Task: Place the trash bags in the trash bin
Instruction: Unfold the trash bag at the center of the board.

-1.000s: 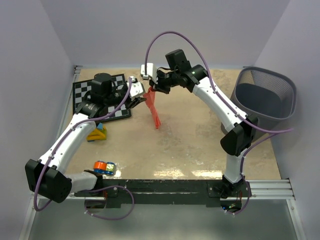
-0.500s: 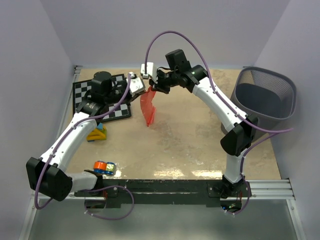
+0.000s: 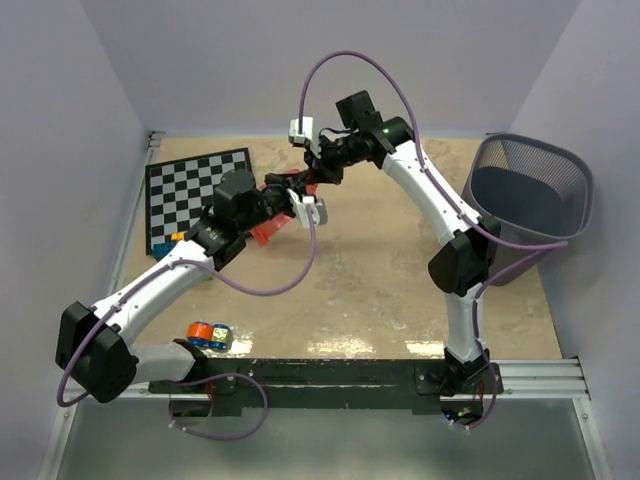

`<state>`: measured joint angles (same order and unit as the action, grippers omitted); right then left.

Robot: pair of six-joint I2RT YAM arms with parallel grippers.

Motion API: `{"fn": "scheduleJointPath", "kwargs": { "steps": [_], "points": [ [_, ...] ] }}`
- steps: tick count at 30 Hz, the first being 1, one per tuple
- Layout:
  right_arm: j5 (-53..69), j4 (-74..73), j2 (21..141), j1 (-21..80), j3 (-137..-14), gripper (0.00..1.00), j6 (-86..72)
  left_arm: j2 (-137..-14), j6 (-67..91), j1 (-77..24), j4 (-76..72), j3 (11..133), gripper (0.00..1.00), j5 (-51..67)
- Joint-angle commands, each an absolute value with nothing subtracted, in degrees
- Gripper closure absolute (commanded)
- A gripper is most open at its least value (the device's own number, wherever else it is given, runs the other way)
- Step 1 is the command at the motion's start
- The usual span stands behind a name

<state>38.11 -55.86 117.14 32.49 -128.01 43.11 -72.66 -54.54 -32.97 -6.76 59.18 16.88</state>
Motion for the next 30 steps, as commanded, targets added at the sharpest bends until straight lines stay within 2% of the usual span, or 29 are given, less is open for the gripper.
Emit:
{"fn": "scheduleJointPath", "kwargs": {
  "steps": [1, 4, 8, 12, 15, 22, 27, 30],
  "points": [
    [40.94, -53.25, 117.6, 32.61, -127.53, 1.0, 38.58, -70.4, -74.51, -36.21, -16.6, 55.82, 1.0, 17.06],
    [45.61, -56.07, 115.59, 32.52, -129.02, 1.0, 41.57, -72.94, -78.83, -35.95, -19.16, 55.19, 1.0, 12.67],
    [48.69, -57.04, 113.38, 30.59, -130.6, 1.0, 42.81, -74.62, -81.83, -35.42, -15.21, 54.5, 1.0, 10.37],
    [42.48, -53.1, 113.64, 29.79, -126.84, 1.0, 39.13, -70.85, -83.23, -36.03, -14.5, 51.86, 1.0, 14.14],
    [35.87, -48.87, 114.26, 29.79, -122.18, 1.0, 35.68, -68.21, -83.15, -36.04, -20.28, 50.1, 1.0, 16.7],
    [44.45, -54.39, 111.98, 29.88, -123.56, 1.0, 42.35, -74.87, -81.47, -34.89, -24.44, 54.75, 1.0, 9.24],
    [47.81, -46.68, 109.6, 29.62, -123.93, 1.0, 37.1, -74.71, -83.84, -35.24, -22.77, 51.86, 1.0, 12.21],
    [43.35, -44.74, 111.26, 29.62, -122.97, 1.0, 34.37, -73.04, -86.48, -36.38, -24.69, 50.01, 1.0, 14.58]
  ]
}}
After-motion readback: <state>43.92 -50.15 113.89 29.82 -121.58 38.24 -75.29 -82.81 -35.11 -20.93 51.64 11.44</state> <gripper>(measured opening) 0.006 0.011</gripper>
